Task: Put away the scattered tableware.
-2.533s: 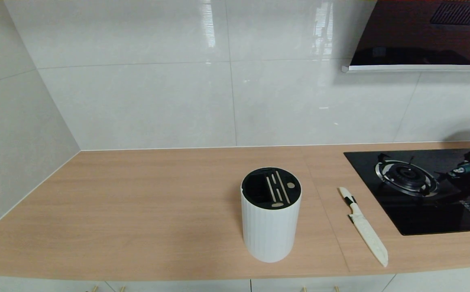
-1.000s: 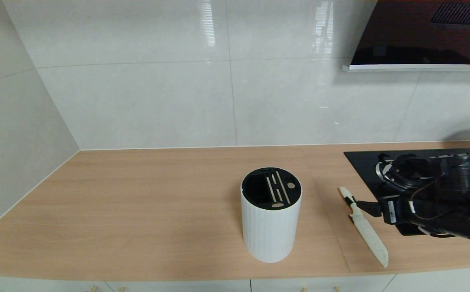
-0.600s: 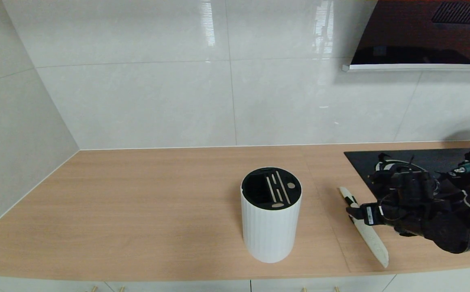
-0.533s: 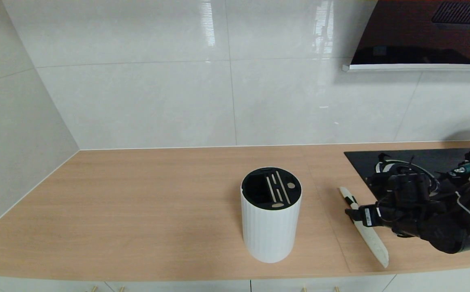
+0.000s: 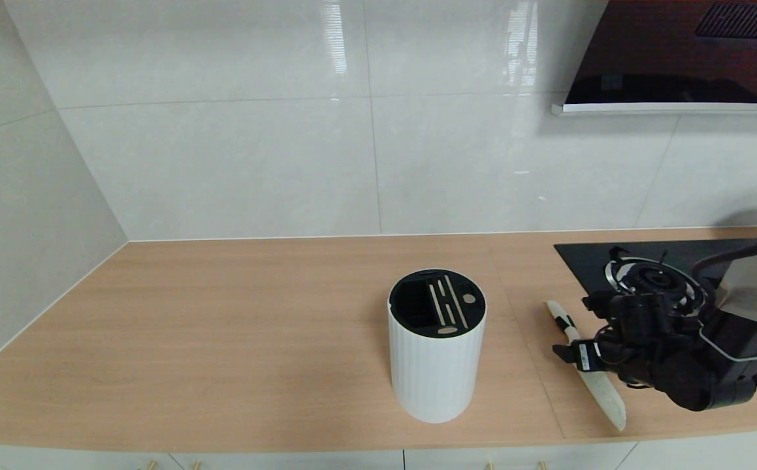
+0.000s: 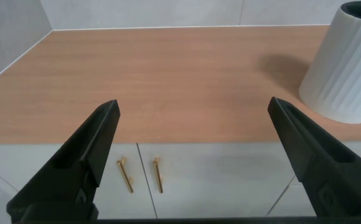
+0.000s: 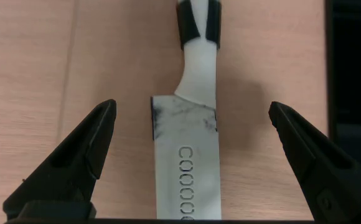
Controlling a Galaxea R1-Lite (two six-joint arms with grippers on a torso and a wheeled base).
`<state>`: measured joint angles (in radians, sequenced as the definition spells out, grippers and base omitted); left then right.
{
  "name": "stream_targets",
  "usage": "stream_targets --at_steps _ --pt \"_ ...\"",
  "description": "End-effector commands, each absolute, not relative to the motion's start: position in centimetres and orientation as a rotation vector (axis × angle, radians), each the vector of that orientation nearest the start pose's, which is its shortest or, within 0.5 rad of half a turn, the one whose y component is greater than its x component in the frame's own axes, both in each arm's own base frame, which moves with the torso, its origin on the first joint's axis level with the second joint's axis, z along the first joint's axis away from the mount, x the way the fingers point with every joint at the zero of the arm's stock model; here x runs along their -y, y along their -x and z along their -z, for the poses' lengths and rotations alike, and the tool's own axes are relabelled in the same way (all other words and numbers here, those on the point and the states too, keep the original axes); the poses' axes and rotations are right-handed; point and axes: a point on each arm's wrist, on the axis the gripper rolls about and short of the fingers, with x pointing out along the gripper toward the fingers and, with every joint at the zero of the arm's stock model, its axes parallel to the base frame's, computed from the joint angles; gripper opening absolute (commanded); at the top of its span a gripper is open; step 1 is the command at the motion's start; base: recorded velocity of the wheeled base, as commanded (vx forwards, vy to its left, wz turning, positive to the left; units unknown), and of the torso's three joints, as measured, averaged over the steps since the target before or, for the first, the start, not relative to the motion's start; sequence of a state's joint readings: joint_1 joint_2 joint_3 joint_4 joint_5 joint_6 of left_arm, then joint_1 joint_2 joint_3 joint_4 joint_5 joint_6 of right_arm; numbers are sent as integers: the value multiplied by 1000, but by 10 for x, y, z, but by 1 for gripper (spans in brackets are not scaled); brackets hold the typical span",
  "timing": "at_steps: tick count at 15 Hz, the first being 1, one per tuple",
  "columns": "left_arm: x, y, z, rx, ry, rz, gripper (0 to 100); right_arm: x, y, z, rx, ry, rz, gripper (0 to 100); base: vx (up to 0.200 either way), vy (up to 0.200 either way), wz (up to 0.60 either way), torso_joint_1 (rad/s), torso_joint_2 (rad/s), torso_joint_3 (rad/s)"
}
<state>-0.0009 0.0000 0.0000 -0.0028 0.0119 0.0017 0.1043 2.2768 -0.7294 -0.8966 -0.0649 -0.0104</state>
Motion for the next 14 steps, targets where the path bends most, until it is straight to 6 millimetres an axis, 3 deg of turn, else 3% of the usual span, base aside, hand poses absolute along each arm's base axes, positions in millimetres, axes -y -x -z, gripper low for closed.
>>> stream_targets --at_steps 1,14 --pt "0 23 -76 2 -2 -12 100 -36 -355 13 -660 67 -40 100 0 0 0 0 0 0" --pt "0 23 -76 2 -2 -11 100 -37 -355 19 -657 72 -43 100 0 0 0 0 0 0"
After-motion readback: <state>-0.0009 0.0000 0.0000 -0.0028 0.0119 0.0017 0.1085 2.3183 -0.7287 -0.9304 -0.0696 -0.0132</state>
